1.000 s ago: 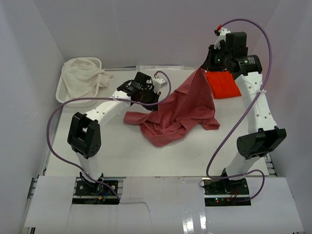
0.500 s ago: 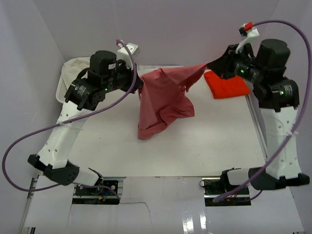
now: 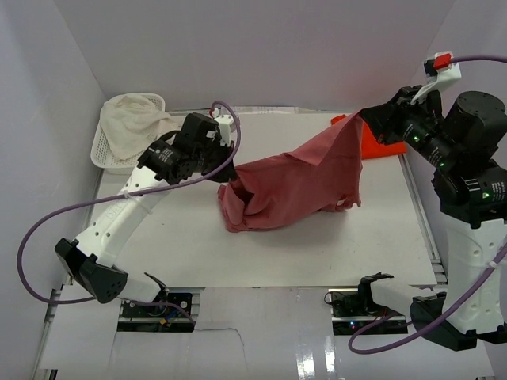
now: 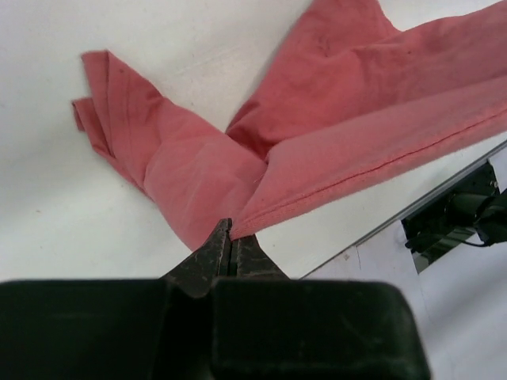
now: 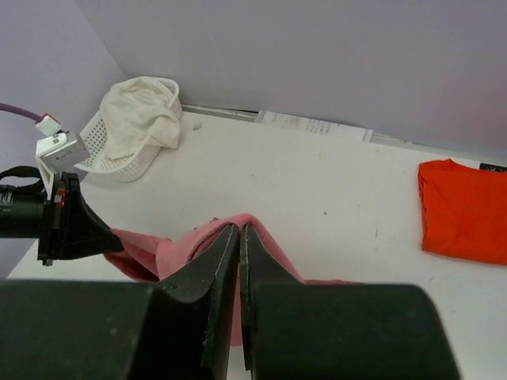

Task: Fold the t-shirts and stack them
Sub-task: Flatten out the tshirt

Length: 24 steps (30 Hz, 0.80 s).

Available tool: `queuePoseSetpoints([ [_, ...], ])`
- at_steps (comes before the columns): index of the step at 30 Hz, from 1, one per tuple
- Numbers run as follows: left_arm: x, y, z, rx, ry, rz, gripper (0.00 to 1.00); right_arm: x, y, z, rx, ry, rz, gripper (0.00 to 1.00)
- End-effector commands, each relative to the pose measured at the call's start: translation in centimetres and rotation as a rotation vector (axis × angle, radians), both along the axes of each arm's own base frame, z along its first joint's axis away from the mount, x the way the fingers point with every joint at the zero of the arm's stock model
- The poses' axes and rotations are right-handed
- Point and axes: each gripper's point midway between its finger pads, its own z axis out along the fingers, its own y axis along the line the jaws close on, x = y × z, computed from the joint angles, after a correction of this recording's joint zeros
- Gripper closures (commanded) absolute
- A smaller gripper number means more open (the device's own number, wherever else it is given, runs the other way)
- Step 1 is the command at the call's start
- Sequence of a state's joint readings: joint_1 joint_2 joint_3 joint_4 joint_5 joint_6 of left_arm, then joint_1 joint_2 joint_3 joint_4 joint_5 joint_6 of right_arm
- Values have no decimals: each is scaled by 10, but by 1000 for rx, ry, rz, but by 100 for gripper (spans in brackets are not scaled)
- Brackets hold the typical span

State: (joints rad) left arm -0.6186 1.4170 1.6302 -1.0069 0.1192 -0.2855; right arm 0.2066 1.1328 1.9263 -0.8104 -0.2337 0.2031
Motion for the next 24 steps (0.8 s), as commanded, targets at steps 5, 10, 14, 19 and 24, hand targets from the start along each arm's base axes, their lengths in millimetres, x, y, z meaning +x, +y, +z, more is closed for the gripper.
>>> queuePoseSetpoints([
  [5,-10,-46,-77,-76,146,-93,100,28,-24,-61,-39,154,-177,92],
  [10,9,-82,-87,-87,169,-156,100,45,-37,-74,-78,186,-263,92],
  [14,32,-101,-94,-61,172,-178,97,59,-39,-86,-97,213,-286,92],
  [19,86,-106,-79,-10,18,-67,100,67,-41,-105,-114,239,-304,92],
  [24,129,-109,-70,39,-113,-14,100,69,-41,-119,-124,255,-300,92],
])
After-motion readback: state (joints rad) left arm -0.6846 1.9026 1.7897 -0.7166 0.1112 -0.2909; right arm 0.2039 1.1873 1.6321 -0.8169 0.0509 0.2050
